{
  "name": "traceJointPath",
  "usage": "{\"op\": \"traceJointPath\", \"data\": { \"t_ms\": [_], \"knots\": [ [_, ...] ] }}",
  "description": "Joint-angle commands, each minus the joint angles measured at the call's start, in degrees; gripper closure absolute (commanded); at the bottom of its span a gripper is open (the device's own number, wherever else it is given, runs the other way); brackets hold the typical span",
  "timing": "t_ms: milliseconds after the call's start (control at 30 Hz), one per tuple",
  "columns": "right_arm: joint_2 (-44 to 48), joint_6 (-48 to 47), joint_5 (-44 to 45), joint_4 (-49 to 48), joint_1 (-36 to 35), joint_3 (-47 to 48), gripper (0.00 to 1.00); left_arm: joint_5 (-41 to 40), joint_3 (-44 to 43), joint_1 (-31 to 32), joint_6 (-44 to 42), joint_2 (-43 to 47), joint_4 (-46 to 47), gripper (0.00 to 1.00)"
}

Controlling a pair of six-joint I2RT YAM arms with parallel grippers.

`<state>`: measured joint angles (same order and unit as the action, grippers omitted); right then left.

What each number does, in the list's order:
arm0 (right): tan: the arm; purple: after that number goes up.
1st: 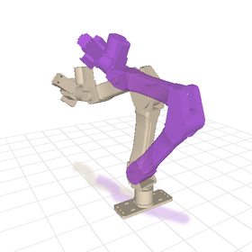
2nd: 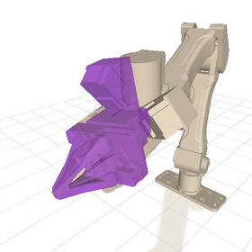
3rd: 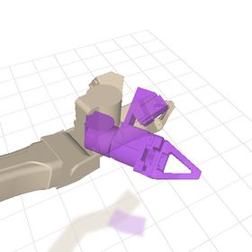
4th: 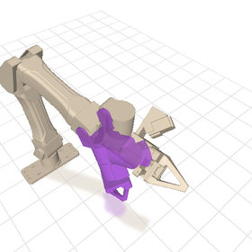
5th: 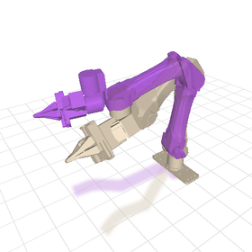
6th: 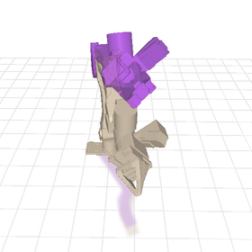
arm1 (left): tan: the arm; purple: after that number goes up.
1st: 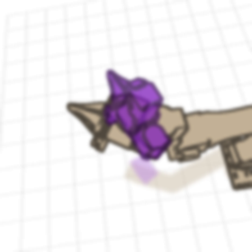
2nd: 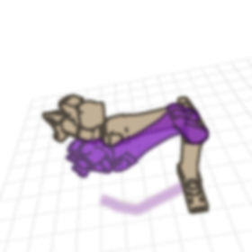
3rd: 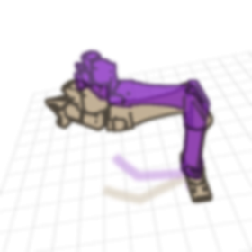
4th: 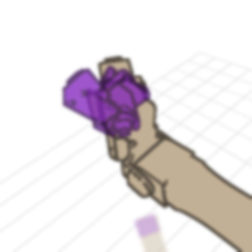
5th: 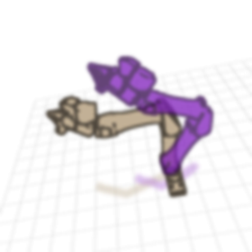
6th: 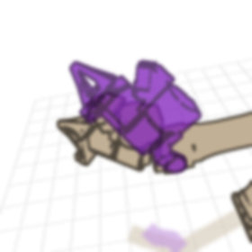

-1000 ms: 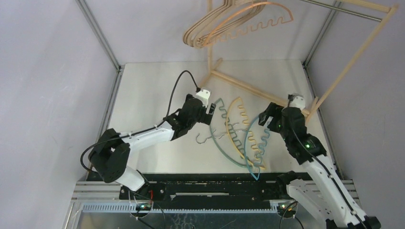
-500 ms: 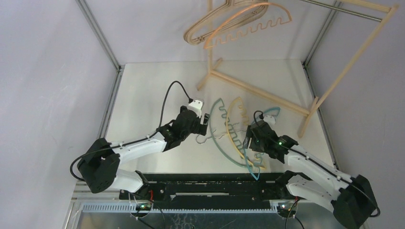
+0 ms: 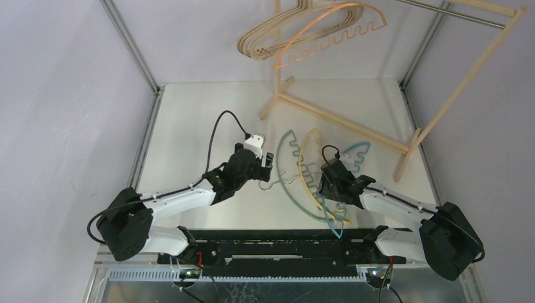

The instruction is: Organize the hangers

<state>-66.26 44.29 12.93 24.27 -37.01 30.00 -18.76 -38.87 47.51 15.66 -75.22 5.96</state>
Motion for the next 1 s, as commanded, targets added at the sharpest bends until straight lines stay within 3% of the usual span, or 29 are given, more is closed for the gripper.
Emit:
{"op": "traceJointPath", "data": {
  "t_ms": [0,300,433,700,800,967],
  "knots": [
    [-1.7,1.3,2.0,-3.0,-0.5,1.0,0.5,0.1,0.8,0.1,1.0,1.8,3.0,0.14],
    [-3.5,1.8,2.2,-4.0,-1.3,0.6,1.0,-0.9,1.9,0.1,0.7,3.0,3.1,0.14],
    [1.8,2.3,5.0,-0.3,-2.7,1.9,1.0,-1.5,1.8,0.0,0.2,3.2,2.6,0.14],
    [24.2,1.2,10.0,8.0,-2.4,8.4,1.0,-1.6,1.6,0.0,0.2,2.5,2.7,0.14],
    [29.4,-2.6,10.0,6.5,-0.7,11.1,1.0,-1.2,1.5,0.0,0.4,2.2,2.7,0.14],
    [32.7,-11.0,9.1,-4.1,3.5,17.3,1.0,-0.6,1.4,0.0,0.8,1.7,3.2,0.14]
  ]
}}
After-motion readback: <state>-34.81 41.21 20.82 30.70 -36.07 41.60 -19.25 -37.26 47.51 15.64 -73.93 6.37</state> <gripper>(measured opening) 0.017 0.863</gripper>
